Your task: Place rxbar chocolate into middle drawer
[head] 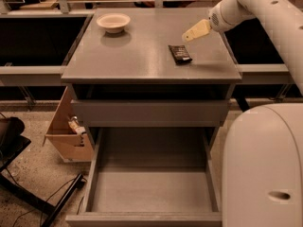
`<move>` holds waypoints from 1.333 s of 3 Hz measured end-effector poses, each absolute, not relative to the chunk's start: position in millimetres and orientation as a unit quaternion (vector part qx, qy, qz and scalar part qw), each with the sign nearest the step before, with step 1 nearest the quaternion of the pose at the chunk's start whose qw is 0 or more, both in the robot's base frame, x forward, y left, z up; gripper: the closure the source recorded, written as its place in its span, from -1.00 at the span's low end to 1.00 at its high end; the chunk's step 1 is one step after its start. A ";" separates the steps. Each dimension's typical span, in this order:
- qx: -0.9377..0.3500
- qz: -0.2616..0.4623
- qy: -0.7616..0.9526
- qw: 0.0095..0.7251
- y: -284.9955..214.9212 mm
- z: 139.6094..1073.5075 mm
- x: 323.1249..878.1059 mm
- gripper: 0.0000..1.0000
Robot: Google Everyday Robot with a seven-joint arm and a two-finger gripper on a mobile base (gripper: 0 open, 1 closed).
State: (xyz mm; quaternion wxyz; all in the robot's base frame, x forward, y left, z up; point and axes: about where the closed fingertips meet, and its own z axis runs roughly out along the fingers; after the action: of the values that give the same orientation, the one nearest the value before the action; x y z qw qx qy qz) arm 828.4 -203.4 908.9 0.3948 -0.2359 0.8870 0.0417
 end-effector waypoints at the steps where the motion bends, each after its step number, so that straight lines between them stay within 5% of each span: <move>1: -0.226 0.073 0.895 0.378 -187.5 882.9 838.4 -1.00; 4: -0.220 0.092 0.927 0.291 -143.5 836.3 837.9 -1.00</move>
Offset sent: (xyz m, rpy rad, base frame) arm 0.0216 0.0665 -0.0280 0.1889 0.1467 0.0590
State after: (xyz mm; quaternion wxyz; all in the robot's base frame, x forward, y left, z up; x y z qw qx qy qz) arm 837.9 -143.5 836.3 0.2906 -0.2199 0.9267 0.0921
